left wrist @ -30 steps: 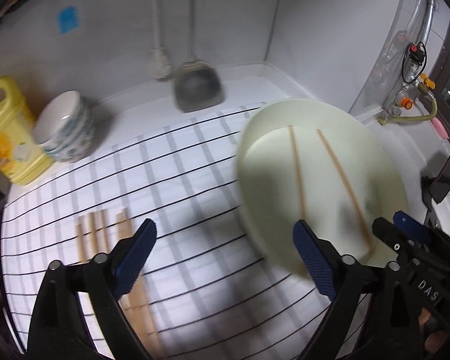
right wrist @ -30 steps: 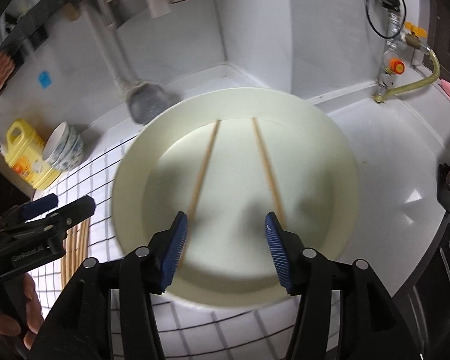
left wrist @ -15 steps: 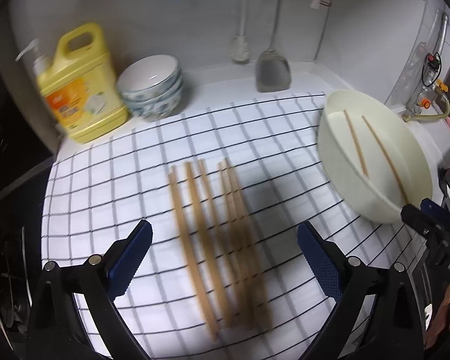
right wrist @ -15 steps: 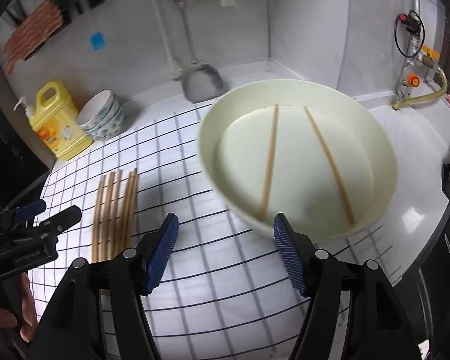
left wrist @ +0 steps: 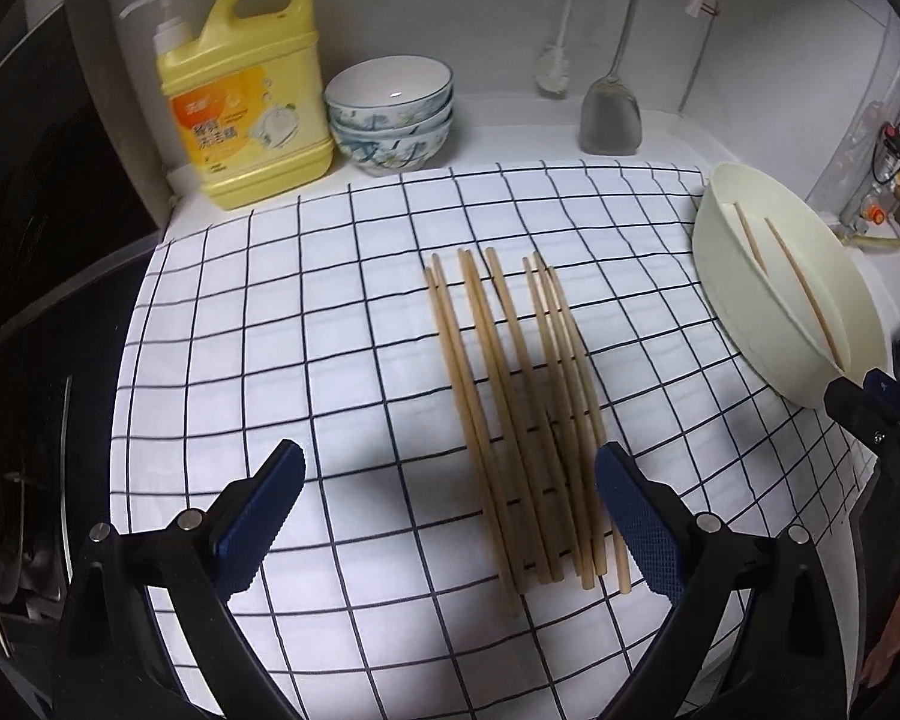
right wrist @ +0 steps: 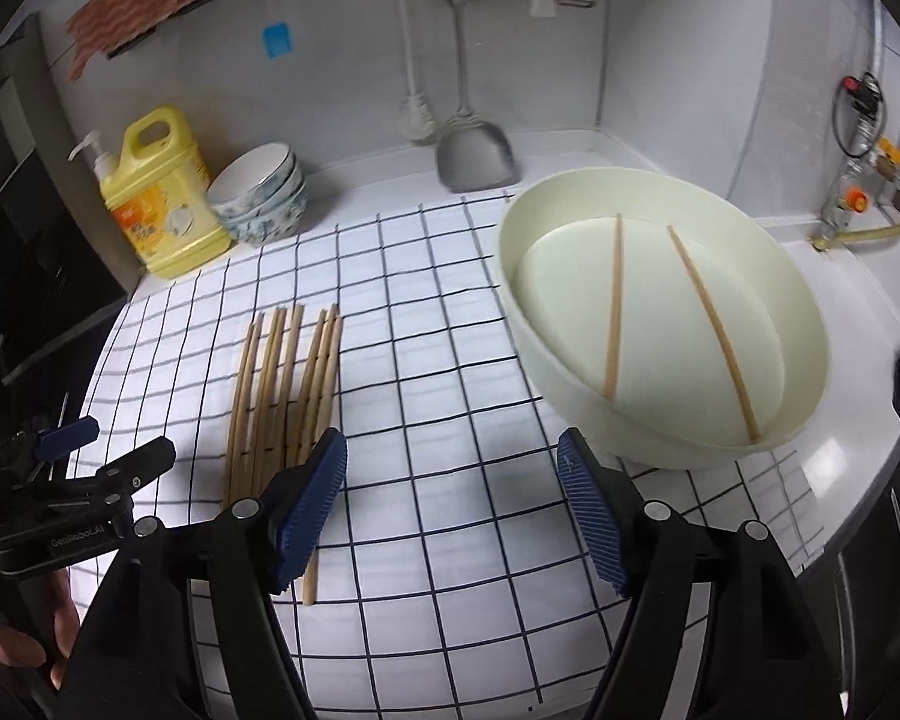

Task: Organize utensils
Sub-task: 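Move both open tools back over the remaining chopsticks on the mat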

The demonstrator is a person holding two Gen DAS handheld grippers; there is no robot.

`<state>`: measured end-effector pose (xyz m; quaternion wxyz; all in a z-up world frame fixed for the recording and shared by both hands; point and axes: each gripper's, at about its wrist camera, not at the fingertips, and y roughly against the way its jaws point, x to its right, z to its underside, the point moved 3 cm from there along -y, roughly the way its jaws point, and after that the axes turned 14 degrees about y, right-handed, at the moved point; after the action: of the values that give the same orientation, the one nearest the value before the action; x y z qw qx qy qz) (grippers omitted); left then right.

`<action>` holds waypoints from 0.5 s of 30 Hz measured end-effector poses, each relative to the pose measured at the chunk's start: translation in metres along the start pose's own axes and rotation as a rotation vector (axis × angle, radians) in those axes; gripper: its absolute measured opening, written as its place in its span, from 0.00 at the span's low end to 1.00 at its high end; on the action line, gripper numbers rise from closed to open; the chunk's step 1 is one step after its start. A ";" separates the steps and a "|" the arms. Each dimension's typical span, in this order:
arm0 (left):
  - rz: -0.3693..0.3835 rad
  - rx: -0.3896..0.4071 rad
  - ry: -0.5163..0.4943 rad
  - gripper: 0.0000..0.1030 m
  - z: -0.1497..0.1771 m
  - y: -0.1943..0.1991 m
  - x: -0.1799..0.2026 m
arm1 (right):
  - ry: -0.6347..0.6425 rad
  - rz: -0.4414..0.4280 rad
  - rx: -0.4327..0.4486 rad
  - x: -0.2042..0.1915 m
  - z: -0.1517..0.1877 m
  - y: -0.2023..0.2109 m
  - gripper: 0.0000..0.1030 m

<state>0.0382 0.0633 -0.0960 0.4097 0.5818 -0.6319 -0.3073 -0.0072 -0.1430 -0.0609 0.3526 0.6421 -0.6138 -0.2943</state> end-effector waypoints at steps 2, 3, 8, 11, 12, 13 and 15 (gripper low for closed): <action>-0.013 0.002 0.022 0.93 0.003 -0.001 -0.003 | 0.021 -0.021 -0.007 -0.001 0.000 -0.007 0.69; -0.021 0.004 0.033 0.93 0.004 -0.002 -0.004 | 0.031 -0.031 -0.010 -0.001 0.000 -0.011 0.70; -0.059 0.004 0.096 0.93 0.013 -0.008 -0.008 | 0.055 -0.083 -0.015 0.001 0.005 -0.029 0.70; -0.092 0.009 0.129 0.93 0.016 -0.012 -0.012 | 0.071 -0.130 -0.032 -0.001 0.009 -0.042 0.70; -0.096 0.008 0.141 0.93 0.017 -0.014 -0.013 | 0.080 -0.140 -0.037 -0.002 0.011 -0.046 0.70; -0.100 0.007 0.157 0.93 0.017 -0.017 -0.015 | 0.090 -0.149 -0.042 -0.004 0.013 -0.051 0.70; -0.111 0.008 0.164 0.93 0.018 -0.022 -0.018 | 0.091 -0.159 -0.048 -0.006 0.014 -0.058 0.70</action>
<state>0.0327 0.0761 -0.1263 0.4402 0.6408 -0.5640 -0.2784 0.0145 -0.1383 -0.1171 0.3710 0.6930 -0.5368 -0.3064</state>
